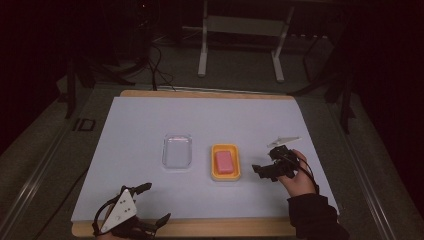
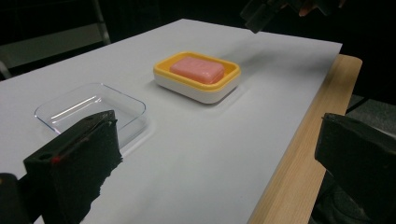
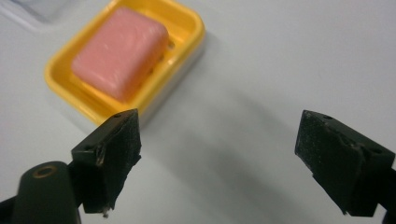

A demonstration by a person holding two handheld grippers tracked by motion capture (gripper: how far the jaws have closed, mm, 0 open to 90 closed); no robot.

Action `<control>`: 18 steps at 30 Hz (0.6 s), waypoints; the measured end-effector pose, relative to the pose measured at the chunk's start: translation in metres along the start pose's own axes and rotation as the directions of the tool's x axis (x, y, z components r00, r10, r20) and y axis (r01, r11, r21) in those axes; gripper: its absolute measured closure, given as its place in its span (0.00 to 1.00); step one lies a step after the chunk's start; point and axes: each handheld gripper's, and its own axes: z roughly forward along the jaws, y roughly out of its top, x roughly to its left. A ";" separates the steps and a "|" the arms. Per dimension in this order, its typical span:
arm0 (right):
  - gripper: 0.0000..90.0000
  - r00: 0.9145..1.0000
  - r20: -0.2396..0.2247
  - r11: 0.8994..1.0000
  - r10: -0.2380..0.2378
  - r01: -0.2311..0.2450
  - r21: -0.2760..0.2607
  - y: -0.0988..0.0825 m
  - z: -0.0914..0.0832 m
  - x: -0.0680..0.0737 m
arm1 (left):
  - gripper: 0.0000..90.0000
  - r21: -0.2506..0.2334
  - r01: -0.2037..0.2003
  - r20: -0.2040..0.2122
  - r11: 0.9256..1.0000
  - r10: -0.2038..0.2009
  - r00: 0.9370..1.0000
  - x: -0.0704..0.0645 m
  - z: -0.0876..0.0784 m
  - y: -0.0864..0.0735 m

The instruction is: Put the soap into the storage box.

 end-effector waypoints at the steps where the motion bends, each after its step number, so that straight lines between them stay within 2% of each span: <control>1: 0.16 1.000 -0.001 1.000 0.006 -0.006 0.000 -0.004 -0.001 -0.001 | 0.01 0.000 0.000 0.000 1.000 0.000 1.000 0.000 0.000 0.000; 5: 0.16 1.000 0.000 1.000 0.019 -0.019 -0.004 -0.018 -0.003 -0.006 | 0.01 0.003 -0.001 0.001 1.000 0.001 1.000 0.000 0.000 0.000; 8: 0.16 0.999 -0.003 0.999 0.039 -0.039 -0.029 -0.028 -0.006 -0.009 | 0.01 0.002 -0.001 0.001 1.000 0.001 1.000 0.000 0.000 0.000; 13: 0.16 1.000 0.000 0.997 0.031 -0.031 -0.068 -0.039 -0.009 -0.012 | 0.01 0.002 -0.001 0.002 1.000 0.001 1.000 0.000 0.000 0.000; 15: 0.16 0.998 -0.005 0.994 0.062 -0.062 -0.084 -0.046 -0.011 -0.014 | 0.01 0.003 -0.003 0.003 1.000 0.003 1.000 0.000 0.001 0.000; 18: 0.16 0.998 0.009 0.996 0.059 -0.058 -0.067 -0.051 -0.011 -0.014 | 0.01 0.004 -0.006 0.004 1.000 0.006 1.000 0.000 0.000 0.000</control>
